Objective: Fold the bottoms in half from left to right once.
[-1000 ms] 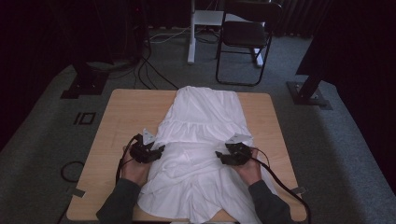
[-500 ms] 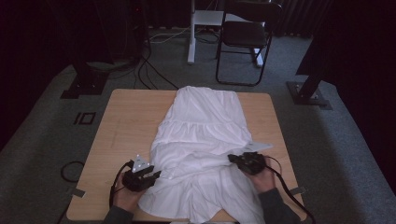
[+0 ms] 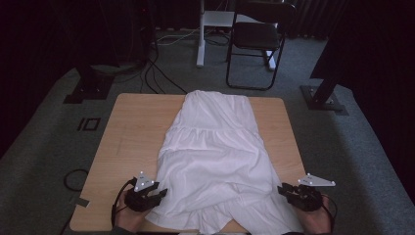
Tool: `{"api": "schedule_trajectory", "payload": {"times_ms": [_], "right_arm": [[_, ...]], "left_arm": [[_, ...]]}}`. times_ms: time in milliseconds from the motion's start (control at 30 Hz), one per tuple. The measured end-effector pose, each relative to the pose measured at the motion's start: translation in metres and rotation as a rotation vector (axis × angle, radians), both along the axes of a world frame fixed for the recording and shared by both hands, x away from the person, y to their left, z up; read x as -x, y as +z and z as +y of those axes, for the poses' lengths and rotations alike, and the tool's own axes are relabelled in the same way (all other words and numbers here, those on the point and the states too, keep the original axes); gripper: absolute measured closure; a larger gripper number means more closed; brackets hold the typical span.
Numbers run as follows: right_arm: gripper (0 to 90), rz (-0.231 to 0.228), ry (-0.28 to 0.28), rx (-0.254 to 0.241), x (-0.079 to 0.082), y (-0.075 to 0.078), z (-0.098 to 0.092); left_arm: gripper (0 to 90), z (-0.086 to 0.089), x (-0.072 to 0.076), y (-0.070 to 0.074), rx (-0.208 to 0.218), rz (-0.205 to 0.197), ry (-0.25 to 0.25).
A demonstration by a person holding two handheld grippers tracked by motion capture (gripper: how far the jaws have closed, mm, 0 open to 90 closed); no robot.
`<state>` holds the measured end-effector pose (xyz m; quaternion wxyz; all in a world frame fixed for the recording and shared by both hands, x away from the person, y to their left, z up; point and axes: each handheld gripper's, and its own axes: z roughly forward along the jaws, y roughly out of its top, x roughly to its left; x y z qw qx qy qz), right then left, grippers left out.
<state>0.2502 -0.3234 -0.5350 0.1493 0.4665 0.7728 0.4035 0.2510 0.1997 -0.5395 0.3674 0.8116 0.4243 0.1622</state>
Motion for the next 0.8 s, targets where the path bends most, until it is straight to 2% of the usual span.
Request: {"api": "schedule_trajectory", "payload": {"times_ms": [100,167,200,267,300,333,367,400,433,500,533,600,667,700,733,767,800], "right_arm": [[58.1,-0.011,0.070,-0.013,0.002,-0.004,0.024],[51.3,0.004,0.118,-0.033,0.000,-0.008,0.043],[47.0,0.004,0.135,-0.018,-0.002,-0.011,0.052],[44.1,0.011,0.138,0.076,-0.007,-0.019,0.068],[47.0,0.024,0.142,0.113,-0.011,-0.023,0.073],[55.4,0.029,0.149,0.123,-0.013,-0.026,0.075],[70.7,0.029,0.159,0.115,-0.014,-0.025,0.075],[79.2,0.040,0.169,0.105,-0.015,-0.023,0.073],[84.0,0.037,0.178,0.097,-0.015,-0.020,0.069],[86.6,0.008,0.198,0.062,-0.013,-0.009,0.059],[87.0,-0.012,0.206,0.033,-0.010,-0.001,0.052],[88.4,-0.047,0.220,-0.047,-0.003,0.014,0.035],[88.4,-0.071,0.268,-0.106,0.005,0.028,0.022],[88.4,-0.082,0.288,-0.106,0.009,0.033,0.019],[88.4,-0.095,0.287,-0.081,0.013,0.037,0.017],[88.3,-0.097,0.285,-0.062,0.015,0.039,0.015],[88.1,-0.087,0.285,-0.049,0.017,0.039,0.012]], "left_arm": [[53.3,-0.001,0.001,-0.002,0.003,0.009,-0.006],[52.4,-0.001,0.002,-0.004,0.009,0.015,-0.005],[52.0,-0.002,0.003,-0.006,0.013,0.020,-0.003],[51.1,-0.007,0.004,-0.011,-0.005,0.039,-0.001],[50.9,-0.010,0.005,-0.015,-0.025,0.044,0.000],[51.2,-0.012,0.007,-0.017,-0.042,0.016,0.002],[56.9,-0.014,0.009,-0.017,-0.066,0.000,0.000],[69.5,-0.013,0.009,-0.016,-0.070,0.006,-0.004],[83.9,-0.010,0.009,-0.014,-0.051,0.010,0.003],[88.0,0.000,0.010,-0.008,-0.044,-0.018,0.043],[88.4,0.008,0.011,-0.003,-0.023,-0.032,0.075],[88.8,0.020,0.015,0.012,0.010,-0.079,0.133],[88.8,0.025,0.020,0.029,0.058,-0.105,0.101],[88.7,0.023,0.023,0.036,0.053,-0.131,0.078],[88.1,0.020,0.027,0.042,0.069,-0.149,0.024],[86.4,0.016,0.029,0.045,0.084,-0.151,-0.035],[80.9,0.012,0.030,0.047,0.081,-0.143,-0.064]]}}
